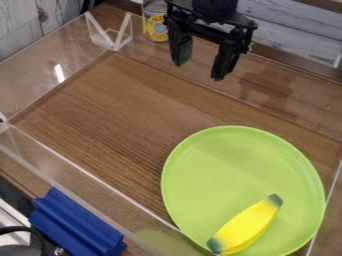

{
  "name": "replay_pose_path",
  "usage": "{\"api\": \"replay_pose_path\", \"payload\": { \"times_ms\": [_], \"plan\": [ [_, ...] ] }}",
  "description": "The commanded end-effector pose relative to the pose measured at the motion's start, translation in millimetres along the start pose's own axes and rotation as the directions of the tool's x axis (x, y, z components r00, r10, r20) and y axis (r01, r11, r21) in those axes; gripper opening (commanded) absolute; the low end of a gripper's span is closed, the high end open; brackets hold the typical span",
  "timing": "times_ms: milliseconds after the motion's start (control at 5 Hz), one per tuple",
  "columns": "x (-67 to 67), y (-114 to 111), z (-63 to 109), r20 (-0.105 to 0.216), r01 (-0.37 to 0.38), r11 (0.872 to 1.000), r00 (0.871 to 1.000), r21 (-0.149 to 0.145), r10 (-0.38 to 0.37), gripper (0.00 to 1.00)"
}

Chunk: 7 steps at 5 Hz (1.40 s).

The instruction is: Put the banana in the green plate

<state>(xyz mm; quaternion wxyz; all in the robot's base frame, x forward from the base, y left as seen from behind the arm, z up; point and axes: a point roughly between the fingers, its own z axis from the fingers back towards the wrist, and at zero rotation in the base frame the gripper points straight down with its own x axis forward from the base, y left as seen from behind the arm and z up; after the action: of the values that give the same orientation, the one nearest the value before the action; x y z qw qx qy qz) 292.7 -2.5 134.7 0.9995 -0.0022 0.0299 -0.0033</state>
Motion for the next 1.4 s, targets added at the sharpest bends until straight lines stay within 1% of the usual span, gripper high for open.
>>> {"api": "replay_pose_path", "payload": {
  "times_ms": [0,200,400,800,1200],
  "plan": [
    [4.4,0.9,-1.9,0.005,0.000,1.000,1.000,-0.002,0.000,1.00],
    [11.5,5.0,-1.0,0.012,-0.005,1.000,1.000,-0.009,0.005,1.00],
    [15.1,5.7,5.0,0.025,0.006,1.000,1.000,-0.018,-0.005,1.00],
    [15.3,7.3,8.4,0.029,0.011,0.999,1.000,-0.036,-0.010,1.00],
    [15.0,7.8,10.9,0.034,0.015,0.999,0.999,-0.045,-0.013,1.00]
  ]
}}
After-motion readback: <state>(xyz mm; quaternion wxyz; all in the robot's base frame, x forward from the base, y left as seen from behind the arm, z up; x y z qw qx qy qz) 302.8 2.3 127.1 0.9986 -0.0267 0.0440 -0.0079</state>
